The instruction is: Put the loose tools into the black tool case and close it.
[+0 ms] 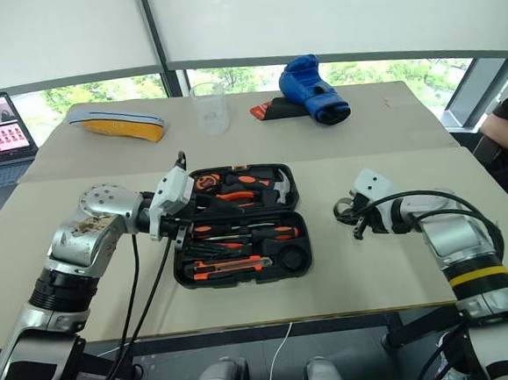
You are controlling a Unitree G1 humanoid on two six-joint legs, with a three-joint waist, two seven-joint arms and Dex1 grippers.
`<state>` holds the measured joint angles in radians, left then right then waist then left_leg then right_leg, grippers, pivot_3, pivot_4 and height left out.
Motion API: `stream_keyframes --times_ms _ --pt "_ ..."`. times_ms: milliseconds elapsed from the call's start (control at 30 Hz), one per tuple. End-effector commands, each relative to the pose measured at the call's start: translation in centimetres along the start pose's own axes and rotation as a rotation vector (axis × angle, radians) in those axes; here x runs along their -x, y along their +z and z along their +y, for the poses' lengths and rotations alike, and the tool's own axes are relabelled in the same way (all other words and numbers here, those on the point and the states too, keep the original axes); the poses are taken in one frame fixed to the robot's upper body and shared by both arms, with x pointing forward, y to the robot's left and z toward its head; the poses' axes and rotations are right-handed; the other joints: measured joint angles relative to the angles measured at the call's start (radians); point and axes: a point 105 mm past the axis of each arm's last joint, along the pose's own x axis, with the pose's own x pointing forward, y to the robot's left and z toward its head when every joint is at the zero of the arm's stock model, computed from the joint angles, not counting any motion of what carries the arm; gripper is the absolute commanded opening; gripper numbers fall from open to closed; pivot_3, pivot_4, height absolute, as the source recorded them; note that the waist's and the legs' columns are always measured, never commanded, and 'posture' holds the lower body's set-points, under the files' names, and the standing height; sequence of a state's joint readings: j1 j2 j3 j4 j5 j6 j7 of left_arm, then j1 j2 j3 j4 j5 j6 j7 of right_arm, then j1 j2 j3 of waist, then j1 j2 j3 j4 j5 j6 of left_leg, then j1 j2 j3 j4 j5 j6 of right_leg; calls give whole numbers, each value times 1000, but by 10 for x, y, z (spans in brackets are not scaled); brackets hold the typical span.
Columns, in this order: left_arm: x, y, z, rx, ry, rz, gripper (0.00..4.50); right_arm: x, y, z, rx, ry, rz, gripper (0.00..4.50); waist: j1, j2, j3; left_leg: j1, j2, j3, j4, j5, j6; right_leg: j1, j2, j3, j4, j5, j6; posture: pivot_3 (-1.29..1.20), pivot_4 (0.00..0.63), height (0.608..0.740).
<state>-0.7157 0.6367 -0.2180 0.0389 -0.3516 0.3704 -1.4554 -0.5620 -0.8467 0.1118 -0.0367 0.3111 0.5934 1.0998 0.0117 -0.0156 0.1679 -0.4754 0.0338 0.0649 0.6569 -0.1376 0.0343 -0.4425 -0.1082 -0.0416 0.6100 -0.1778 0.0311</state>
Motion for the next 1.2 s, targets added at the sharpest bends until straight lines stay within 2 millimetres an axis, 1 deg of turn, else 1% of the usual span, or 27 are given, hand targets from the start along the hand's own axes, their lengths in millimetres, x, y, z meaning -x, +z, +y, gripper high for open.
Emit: stream_keyframes --times_ms 33,100,133,200,267,300,333,400,433,500,567,600,633,700,800,900,1033,1133,1200 --pt "-1 -1 -7 -78 -51 41 4500 1 35 44 55 158 -80 19 0 0 0 0 0 0 0 0 -1 0 0 0 0 0 0 0 150 740" --pt "-2 -2 -7 -89 -61 45 4500 -9 36 59 80 192 -61 19 1 0 0 1 0 0 0 -4 -7 0 0 -1 0 0 0 0 150 740" --pt "-2 -1 -6 -90 -61 43 4500 -13 35 63 95 198 -48 19 1 0 0 1 1 0 0 -5 -8 0 0 -1 0 0 -1 0 150 740" --pt "-3 2 -4 -96 -59 41 4500 -20 29 68 98 203 -18 19 1 0 0 1 0 0 2 -5 -8 0 -2 -1 0 0 0 0 150 740" --pt "-3 3 -3 -101 -57 40 4500 -23 25 70 93 204 3 19 4 0 0 1 0 0 2 -5 -9 0 -3 -1 0 0 0 0 150 740" --pt "-2 4 -2 -100 -54 41 4500 -24 22 69 96 200 16 601 4 0 0 0 0 0 2 -5 -9 0 -4 -2 0 0 0 0 150 740" --pt "-2 4 -1 -98 -49 44 4500 -25 18 69 96 199 26 776 5 0 0 0 0 0 2 -5 -9 0 -4 -2 0 0 0 0 150 740" --pt "-3 4 0 -95 -41 47 4500 -27 15 71 90 212 34 1395 4 0 0 0 -1 0 2 -5 -9 0 -5 -1 0 0 0 0 150 740" --pt "-3 4 0 -96 -37 47 4500 -28 15 73 85 223 32 1837 3 0 0 0 -1 0 2 -5 -9 0 -4 -1 0 0 0 0 150 740" --pt "-4 5 2 -96 -29 46 4500 -30 15 74 89 225 30 2381 3 0 0 0 0 0 2 -5 -8 0 -4 -1 1 0 0 0 150 740" --pt "-4 6 3 -92 -22 46 4500 -31 14 73 97 215 33 3140 2 0 0 0 0 1 2 -5 -8 0 -3 -1 1 0 0 0 150 740" --pt "-4 6 3 -91 -17 45 4500 -30 15 70 98 205 33 3397 1 0 0 0 0 1 2 -5 -8 0 -3 -1 0 0 0 0 150 740" --pt "-4 6 3 -89 -13 45 4500 -28 15 68 100 197 32 3850 1 0 0 0 0 1 2 -5 -8 0 -2 -1 0 0 0 0 150 740" --pt "-3 4 3 -84 -2 47 4500 -23 17 64 102 187 29 4446 1 0 0 0 0 1 2 -5 -8 0 -2 -1 0 0 0 0 150 740" --pt "0 1 3 -73 13 47 4500 -17 23 62 99 185 7 4446 3 0 0 0 0 1 2 -5 -8 0 -3 -1 0 0 0 0 150 740" --pt "0 -1 3 -69 20 49 4500 -18 25 69 141 222 -9 4446 2 0 0 0 0 1 2 -5 -8 0 -3 -1 0 0 0 0 150 740" --pt "-3 2 6 -77 23 39 4500 -27 28 82 214 277 -29 4446 1 0 0 0 0 1 2 -5 -8 0 -3 -1 0 0 0 0 150 740" --pt "-4 4 7 -82 23 35 4500 -37 30 82 231 277 -34 4446 1 0 0 0 0 1 2 -5 -8 0 -2 -1 0 0 0 0 150 740" --pt "-4 4 8 -84 24 35 4500 -42 28 82 233 280 -25 3937 1 0 0 0 0 1 2 -5 -8 0 -2 -1 1 0 0 0 150 740"
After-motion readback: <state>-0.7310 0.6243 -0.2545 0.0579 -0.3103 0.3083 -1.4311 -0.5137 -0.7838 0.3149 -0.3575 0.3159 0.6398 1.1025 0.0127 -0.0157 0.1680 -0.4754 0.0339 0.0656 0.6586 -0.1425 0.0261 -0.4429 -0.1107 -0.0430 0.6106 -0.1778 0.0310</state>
